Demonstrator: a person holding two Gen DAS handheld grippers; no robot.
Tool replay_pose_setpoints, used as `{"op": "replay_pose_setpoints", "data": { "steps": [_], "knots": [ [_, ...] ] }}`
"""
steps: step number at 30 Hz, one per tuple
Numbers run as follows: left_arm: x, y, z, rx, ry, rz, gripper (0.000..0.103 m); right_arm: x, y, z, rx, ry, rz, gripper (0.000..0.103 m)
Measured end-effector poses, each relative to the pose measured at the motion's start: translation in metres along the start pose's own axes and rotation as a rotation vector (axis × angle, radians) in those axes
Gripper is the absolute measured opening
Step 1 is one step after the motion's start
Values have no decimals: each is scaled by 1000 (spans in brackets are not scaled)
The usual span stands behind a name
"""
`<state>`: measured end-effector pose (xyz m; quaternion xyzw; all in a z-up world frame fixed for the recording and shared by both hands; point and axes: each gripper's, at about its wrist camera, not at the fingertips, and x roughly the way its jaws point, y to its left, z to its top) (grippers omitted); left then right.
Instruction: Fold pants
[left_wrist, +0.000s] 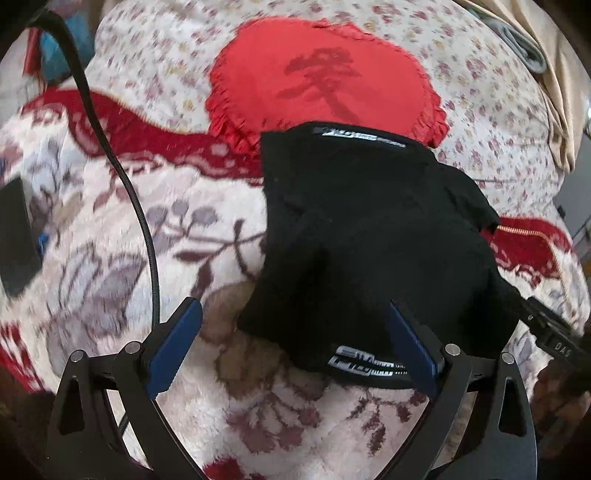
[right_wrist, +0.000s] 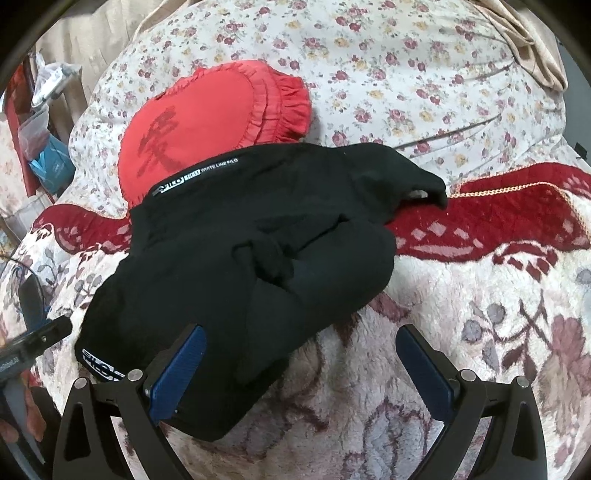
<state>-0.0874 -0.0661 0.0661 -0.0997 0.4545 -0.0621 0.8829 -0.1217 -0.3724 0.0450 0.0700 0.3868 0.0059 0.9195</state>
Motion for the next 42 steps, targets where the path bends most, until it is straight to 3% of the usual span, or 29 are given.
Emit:
{"op": "replay_pose_setpoints", "data": {
  "steps": [5, 8, 11, 14, 16, 17, 18, 20, 24, 28, 33, 37, 39, 40, 42],
  "knots": [
    [11, 11, -8, -91, 23, -29, 98, 0, -16, 0, 35, -8, -12, 102],
    [22, 7, -10, -127, 42, -84, 98, -3, -30, 0, 69, -14, -17, 102],
    [39, -6, -12, -125, 87, -110, 98, -3, -42, 1, 91, -16, -27, 102],
    [44, -14, -8, -107, 64, -92, 97, 0, -52, 1, 113, -9, -28, 102],
    [46, -16, -2, -104, 57, -144, 66, 3, -58, 2, 132, -11, -22, 102],
    [48, -17, 1, -101, 70, -155, 26, 4, -60, 3, 142, -11, -19, 102],
    [51, -19, 4, -93, 92, -182, 23, 6, -62, 3, 153, -9, -15, 101],
    [50, -22, 7, -65, 86, -196, 20, 10, -65, 4, 172, -3, 6, 91],
    [21, -8, 22, -27, 14, -228, 18, 14, -67, 9, 184, 14, 6, 82],
    [-9, 26, 29, -15, -35, -191, 17, 15, -67, 16, 182, 1, 6, 81],
    [-7, 63, 13, -65, 24, -156, 17, 40, -67, 25, 231, 43, 38, 81],
    [-2, 60, 5, -76, 33, -141, 17, 64, -75, 36, 275, 47, -56, 81],
    [-4, 55, 8, -60, 21, -131, 17, 74, -84, 41, 314, 49, -35, 81],
    [-4, 54, 10, -60, 19, -130, 17, 80, -87, 43, 325, 53, -16, 77],
    [-2, 54, 12, -70, 24, -133, 17, 96, -90, 45, 337, 69, 25, 37]
  ]
}}
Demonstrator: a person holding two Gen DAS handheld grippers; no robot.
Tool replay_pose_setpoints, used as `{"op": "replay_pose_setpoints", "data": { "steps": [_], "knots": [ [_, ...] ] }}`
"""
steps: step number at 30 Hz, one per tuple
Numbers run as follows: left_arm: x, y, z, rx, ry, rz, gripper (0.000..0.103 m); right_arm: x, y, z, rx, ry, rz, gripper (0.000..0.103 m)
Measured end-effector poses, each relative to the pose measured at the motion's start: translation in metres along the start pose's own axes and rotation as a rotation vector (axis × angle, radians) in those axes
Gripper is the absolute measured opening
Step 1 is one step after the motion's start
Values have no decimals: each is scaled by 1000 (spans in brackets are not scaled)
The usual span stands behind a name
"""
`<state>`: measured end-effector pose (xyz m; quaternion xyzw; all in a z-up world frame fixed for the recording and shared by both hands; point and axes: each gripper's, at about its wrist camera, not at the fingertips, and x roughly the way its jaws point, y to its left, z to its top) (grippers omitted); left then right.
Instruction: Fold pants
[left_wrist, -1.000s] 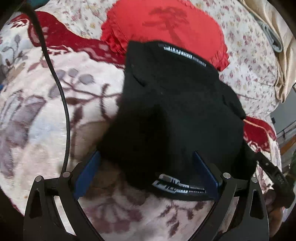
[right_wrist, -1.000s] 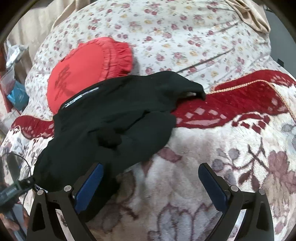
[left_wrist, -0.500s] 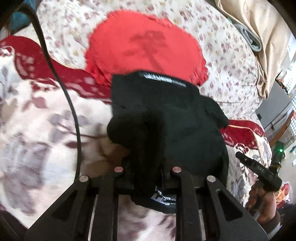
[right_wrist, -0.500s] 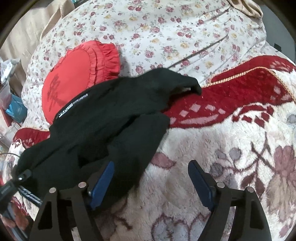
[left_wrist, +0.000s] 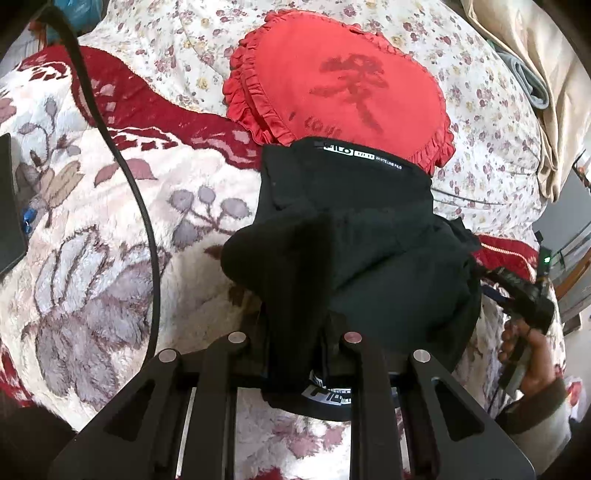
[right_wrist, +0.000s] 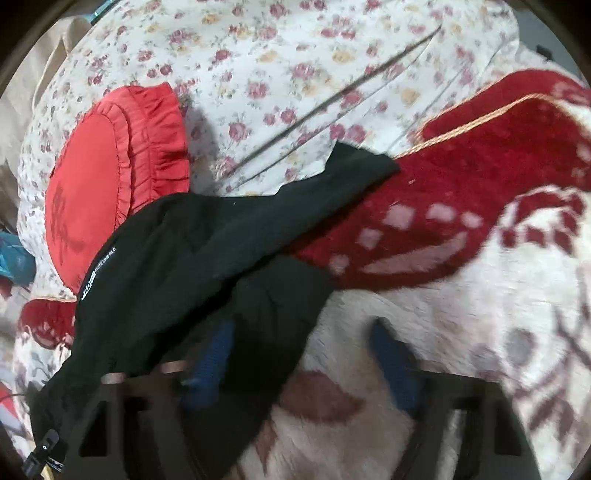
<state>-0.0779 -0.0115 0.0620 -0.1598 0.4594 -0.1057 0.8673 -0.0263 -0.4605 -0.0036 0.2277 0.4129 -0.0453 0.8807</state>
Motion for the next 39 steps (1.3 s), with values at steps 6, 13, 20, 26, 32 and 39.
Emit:
{"op": "replay_pose_setpoints", "data": {
  "steps": [6, 13, 20, 26, 32, 39],
  "knots": [
    [3, 0, 0, -7, 20, 0, 17, -28, -6, -2, 37, -71, 101, 8],
    [-4, -17, -17, 21, 73, -64, 18, -140, -46, -35, -47, -162, -60, 8],
    [12, -53, -55, 152, 144, 6, 26, -128, -85, -56, -91, 41, -314, 16],
    [-17, -48, -51, 182, 140, 17, 31, -150, -77, -57, -111, -29, -370, 34],
    [-44, -34, -40, 200, 40, 88, 35, -165, -12, -53, -211, -67, 14, 36],
    [-21, -40, -48, 190, 78, 95, 35, -99, 97, -91, -422, 85, 272, 36]
  ]
}}
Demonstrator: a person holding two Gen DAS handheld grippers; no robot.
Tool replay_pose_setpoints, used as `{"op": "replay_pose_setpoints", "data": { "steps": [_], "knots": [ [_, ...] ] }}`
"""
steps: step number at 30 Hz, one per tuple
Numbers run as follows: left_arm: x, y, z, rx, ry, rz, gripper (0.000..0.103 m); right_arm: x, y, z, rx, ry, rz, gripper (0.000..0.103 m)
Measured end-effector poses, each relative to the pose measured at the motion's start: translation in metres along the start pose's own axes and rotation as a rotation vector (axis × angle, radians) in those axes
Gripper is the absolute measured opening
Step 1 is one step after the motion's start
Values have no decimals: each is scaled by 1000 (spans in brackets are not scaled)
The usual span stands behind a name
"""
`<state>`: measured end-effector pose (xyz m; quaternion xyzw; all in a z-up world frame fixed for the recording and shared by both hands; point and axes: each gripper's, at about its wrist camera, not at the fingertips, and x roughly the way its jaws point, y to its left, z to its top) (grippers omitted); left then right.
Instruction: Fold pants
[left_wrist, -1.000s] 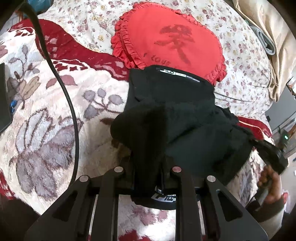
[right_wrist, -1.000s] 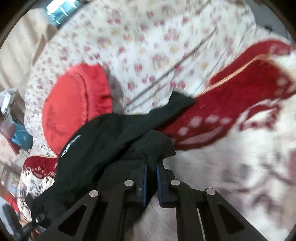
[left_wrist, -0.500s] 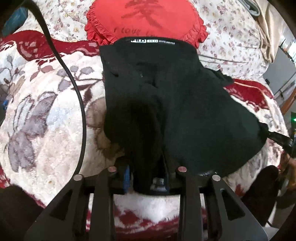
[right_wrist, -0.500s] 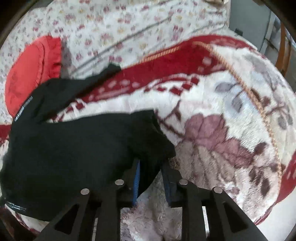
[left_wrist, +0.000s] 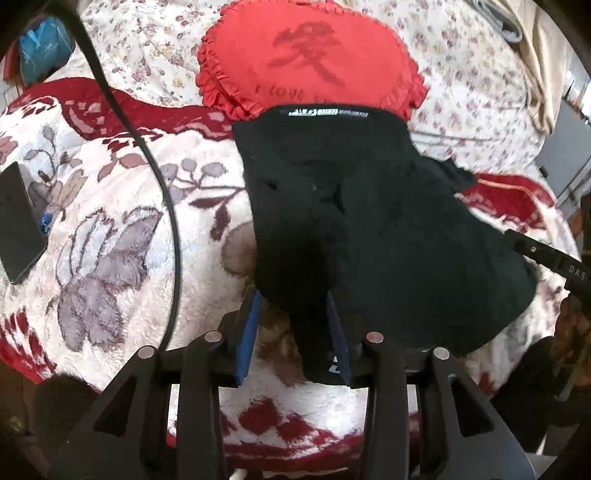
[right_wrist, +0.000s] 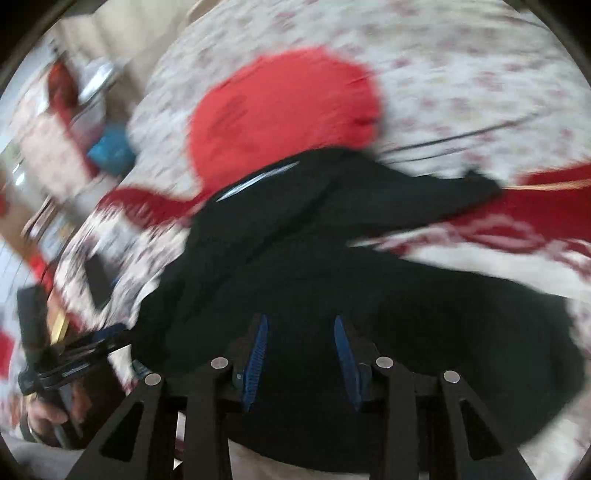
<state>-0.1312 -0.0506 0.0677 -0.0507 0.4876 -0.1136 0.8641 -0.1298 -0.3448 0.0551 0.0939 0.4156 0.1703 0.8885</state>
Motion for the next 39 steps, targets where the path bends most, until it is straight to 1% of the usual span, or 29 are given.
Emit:
{"op": "replay_pose_setpoints", "data": {
  "steps": [3, 4, 6, 8, 11, 14, 16, 19, 20, 22, 23, 24, 26, 28, 30, 31, 32, 33, 34, 36, 37, 39],
  "knots": [
    [-2, 9, 0, -21, -3, -29, 35, 35, 41, 1, -87, 52, 111, 36],
    [-3, 14, 1, -28, -3, -26, 35, 45, 57, 1, -129, 65, 141, 36],
    [-8, 28, 2, -45, -12, 23, 35, 56, 85, -2, -205, 78, 176, 37],
    [-12, 41, 2, -63, -17, 51, 35, 67, 105, -8, -274, 100, 206, 46],
    [-14, 65, 5, -125, -28, 67, 35, 81, 136, -19, -365, 139, 230, 48],
    [-17, 74, 6, -147, -46, 74, 35, 87, 153, -25, -377, 161, 252, 48],
    [-17, 77, 7, -150, -51, 76, 35, 98, 164, -22, -365, 179, 242, 48],
    [-17, 80, 8, -160, -48, 67, 35, 116, 179, -20, -372, 194, 201, 48],
    [-17, 81, 8, -163, -47, 67, 35, 124, 180, -20, -369, 205, 196, 46],
    [-17, 83, 8, -171, -47, 66, 35, 136, 179, -17, -362, 212, 197, 36],
    [-17, 86, 9, -179, -48, 65, 35, 136, 175, -14, -344, 214, 229, 30],
    [-17, 88, 9, -188, -50, 64, 35, 134, 169, -10, -315, 214, 262, 26],
    [-22, 92, 9, -200, -56, 64, 35, 123, 147, 2, -178, 200, 391, 16],
    [-23, 94, 11, -210, -67, 65, 35, 116, 122, 10, -30, 172, 520, 14],
    [-24, 93, 14, -209, -73, 60, 35, 123, 109, 10, 59, 184, 597, 14],
    [-23, 91, 16, -205, -74, 58, 35, 133, 110, 5, 60, 225, 588, 14],
    [-22, 88, 18, -198, -74, 57, 35, 141, 117, -1, 31, 262, 535, 17],
    [-21, 85, 20, -189, -75, 55, 35, 146, 127, -6, -17, 281, 491, 20],
    [-20, 81, 21, -181, -74, 52, 35, 143, 134, -8, -54, 270, 470, 26],
    [-18, 75, 24, -170, -72, 45, 35, 133, 146, -5, -124, 259, 453, 34],
    [-17, 72, 25, -163, -70, 42, 35, 124, 151, -1, -169, 254, 434, 34],
    [-14, 67, 28, -149, -66, 41, 35, 105, 154, 5, -241, 196, 360, 34]
  ]
}}
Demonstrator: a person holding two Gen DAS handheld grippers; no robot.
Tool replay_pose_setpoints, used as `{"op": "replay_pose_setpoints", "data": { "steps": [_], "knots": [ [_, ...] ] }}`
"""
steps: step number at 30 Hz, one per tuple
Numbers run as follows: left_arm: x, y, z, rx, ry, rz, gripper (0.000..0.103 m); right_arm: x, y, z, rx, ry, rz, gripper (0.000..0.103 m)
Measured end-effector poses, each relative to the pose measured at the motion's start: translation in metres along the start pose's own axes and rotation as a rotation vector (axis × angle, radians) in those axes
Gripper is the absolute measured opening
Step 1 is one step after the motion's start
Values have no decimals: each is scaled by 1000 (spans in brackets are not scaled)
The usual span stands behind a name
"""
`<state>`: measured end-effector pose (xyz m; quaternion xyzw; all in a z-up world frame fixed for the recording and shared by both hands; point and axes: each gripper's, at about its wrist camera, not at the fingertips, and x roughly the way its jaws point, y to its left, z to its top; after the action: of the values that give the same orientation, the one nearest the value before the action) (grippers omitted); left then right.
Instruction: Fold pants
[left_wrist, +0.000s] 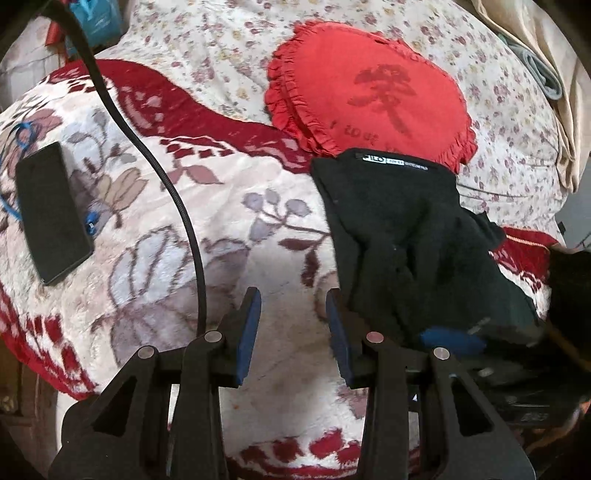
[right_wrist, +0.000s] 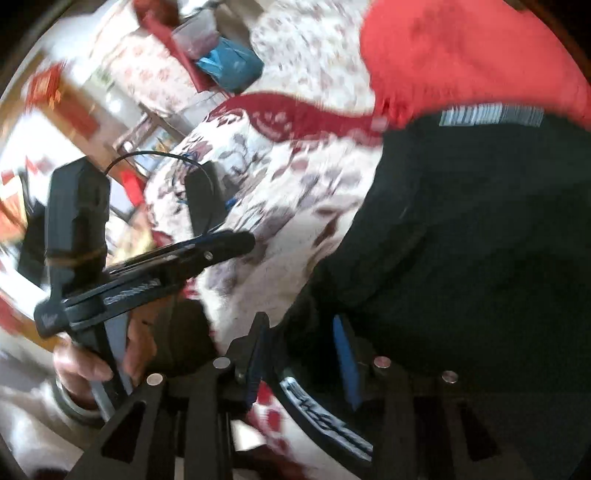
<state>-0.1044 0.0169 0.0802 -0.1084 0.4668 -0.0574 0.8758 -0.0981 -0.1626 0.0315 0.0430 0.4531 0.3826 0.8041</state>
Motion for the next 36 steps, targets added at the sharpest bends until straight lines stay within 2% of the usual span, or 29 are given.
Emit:
{"op": "replay_pose_setpoints", "data": {
  "steps": [3, 5, 7, 9, 11, 13, 14, 15, 18, 21, 24, 29, 31, 33, 35, 36],
  "knots": [
    [8, -7, 2, 7, 12, -6, 35, -20, 1, 5, -59, -73, -131, 34],
    [14, -9, 3, 3, 25, -15, 35, -12, -3, 3, -88, -41, -208, 34],
    [20, -13, 5, 6, 34, -26, 35, 11, -12, -4, -100, 36, -238, 34],
    [27, -15, 11, 5, 43, -38, 35, 23, -24, -10, -82, 94, -230, 34],
    [34, -16, 21, -1, 55, -64, 36, 7, -31, -2, -62, 52, -179, 34],
    [42, -15, 38, -1, 54, -100, 53, -16, -42, 12, -34, -16, -162, 34],
    [48, -15, 51, -10, 44, -115, 70, -25, -47, 17, -25, -42, -177, 36],
    [52, -14, 60, -19, 33, -125, 79, -36, -57, 25, -7, -67, -201, 37],
    [72, -13, 94, -37, -1, -166, 80, -51, -78, 36, 50, -104, -203, 39],
    [105, -24, 123, 33, 33, -152, 80, -59, -98, 34, 114, -131, -186, 40],
    [130, -32, 140, 82, 49, -141, 80, -71, -121, 24, 179, -145, -187, 40],
    [168, -48, 158, 141, 123, -148, 80, -88, -145, 7, 247, -158, -218, 40],
    [173, -65, 154, 253, 124, -116, 64, -97, -154, -3, 281, -172, -230, 40],
    [172, -82, 148, 380, 114, -74, 27, -103, -161, -9, 315, -190, -242, 40],
    [156, -91, 145, 414, 86, -116, 3, -114, -166, -15, 349, -221, -248, 40],
    [136, -97, 143, 435, 53, -170, 3, -121, -168, -17, 362, -239, -248, 40]
  ]
}}
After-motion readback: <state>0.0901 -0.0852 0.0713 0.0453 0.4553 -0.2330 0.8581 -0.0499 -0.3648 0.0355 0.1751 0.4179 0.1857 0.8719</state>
